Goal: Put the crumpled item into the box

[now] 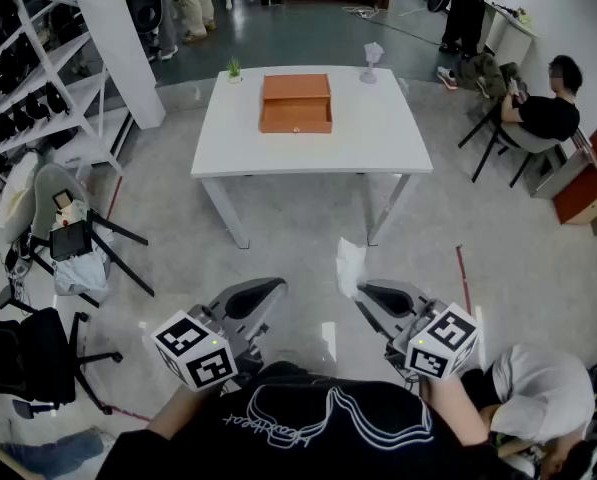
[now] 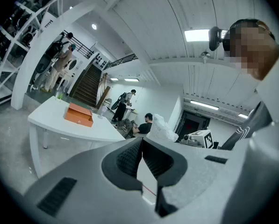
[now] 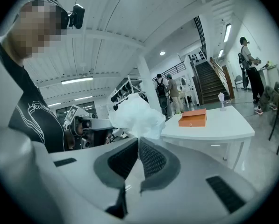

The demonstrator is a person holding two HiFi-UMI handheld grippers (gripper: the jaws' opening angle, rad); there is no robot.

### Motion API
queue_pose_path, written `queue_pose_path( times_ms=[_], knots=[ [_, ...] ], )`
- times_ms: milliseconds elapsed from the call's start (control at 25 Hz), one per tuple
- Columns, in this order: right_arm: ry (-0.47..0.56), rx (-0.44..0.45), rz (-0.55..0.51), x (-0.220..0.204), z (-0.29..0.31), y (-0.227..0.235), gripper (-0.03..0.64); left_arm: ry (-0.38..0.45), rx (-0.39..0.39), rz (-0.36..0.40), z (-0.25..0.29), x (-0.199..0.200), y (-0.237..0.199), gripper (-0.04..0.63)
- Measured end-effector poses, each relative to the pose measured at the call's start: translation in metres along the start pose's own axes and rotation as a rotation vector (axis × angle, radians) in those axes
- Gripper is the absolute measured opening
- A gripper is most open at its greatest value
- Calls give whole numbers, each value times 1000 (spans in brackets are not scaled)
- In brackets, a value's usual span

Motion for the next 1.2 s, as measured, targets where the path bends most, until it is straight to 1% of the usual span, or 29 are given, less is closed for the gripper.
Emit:
queue_pose_path(
  times_ms=[240,400,680,840,1040,1200],
  knots=[
    [28,22,-37,13,-10,-13,15,27,20,29,-12,5,18,6],
    [42,31,-43,15,-17,-9,15,34,19,55,-8,6,27,6],
    [45,18,-42,15,-8,7,15,40,17,63,5,7,17,6],
    [45,10,-34,16,6,21,15,40,9,72,14,12,-1,6],
    [38,-2,-31,24,36,47,15,36,7,43,31,26,-37,6],
    [18,-21,-17,36,67,72,15,34,6,16,47,47,-77,6]
  ],
)
Point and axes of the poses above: the fingertips, and each gripper's own axes: z forward along the fingers, y to its right, x out of its top, the point moved 8 cm from there along -z, backward along the fingers, and after that the axes turned 3 degrees about -z, right-handed, at the moved point
